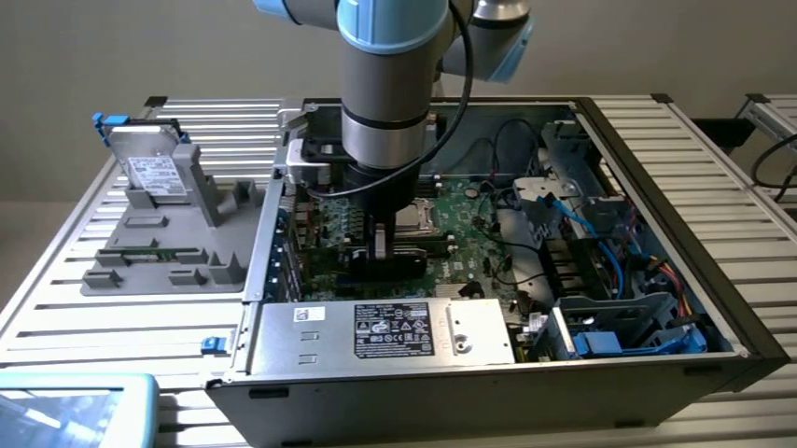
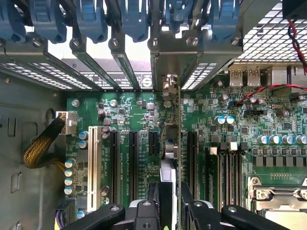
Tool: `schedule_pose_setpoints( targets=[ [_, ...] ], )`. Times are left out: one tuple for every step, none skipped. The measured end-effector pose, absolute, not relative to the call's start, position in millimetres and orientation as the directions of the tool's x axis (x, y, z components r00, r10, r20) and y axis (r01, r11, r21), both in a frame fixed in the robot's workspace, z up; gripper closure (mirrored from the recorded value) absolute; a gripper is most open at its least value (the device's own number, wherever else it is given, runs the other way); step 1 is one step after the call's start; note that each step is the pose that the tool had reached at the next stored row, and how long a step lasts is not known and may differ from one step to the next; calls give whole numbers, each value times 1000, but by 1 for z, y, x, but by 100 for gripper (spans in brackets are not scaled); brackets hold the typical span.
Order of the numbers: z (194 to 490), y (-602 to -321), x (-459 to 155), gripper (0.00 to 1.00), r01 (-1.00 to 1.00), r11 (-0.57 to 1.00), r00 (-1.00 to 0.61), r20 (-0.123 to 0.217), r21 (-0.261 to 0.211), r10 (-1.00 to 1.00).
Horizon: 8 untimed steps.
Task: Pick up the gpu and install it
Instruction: 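Insert the gpu into the slot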
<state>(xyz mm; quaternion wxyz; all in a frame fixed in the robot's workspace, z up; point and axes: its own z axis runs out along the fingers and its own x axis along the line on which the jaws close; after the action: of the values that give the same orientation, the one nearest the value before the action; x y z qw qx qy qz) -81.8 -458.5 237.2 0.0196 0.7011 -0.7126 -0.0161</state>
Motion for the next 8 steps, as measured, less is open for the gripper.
schedule_pose_setpoints(
  targets=[
    [238, -458, -82, 72, -999, 16, -16, 5, 50, -1000],
    [238, -458, -82, 72, -999, 17, -16, 6, 51, -1000],
    [240, -459, -82, 70, -999, 17, -17, 7, 50, -1000],
    [241, -458, -82, 64, -999, 17, -16, 7, 50, -1000],
    [242, -458, -82, 64, -999, 17, -16, 8, 49, -1000],
    [244, -458, -82, 64, -999, 16, -16, 9, 48, -1000],
    [247, -458, -82, 58, -999, 16, -16, 9, 47, -1000],
    [250, -458, -82, 58, -999, 17, -16, 10, 47, -1000]
  ],
)
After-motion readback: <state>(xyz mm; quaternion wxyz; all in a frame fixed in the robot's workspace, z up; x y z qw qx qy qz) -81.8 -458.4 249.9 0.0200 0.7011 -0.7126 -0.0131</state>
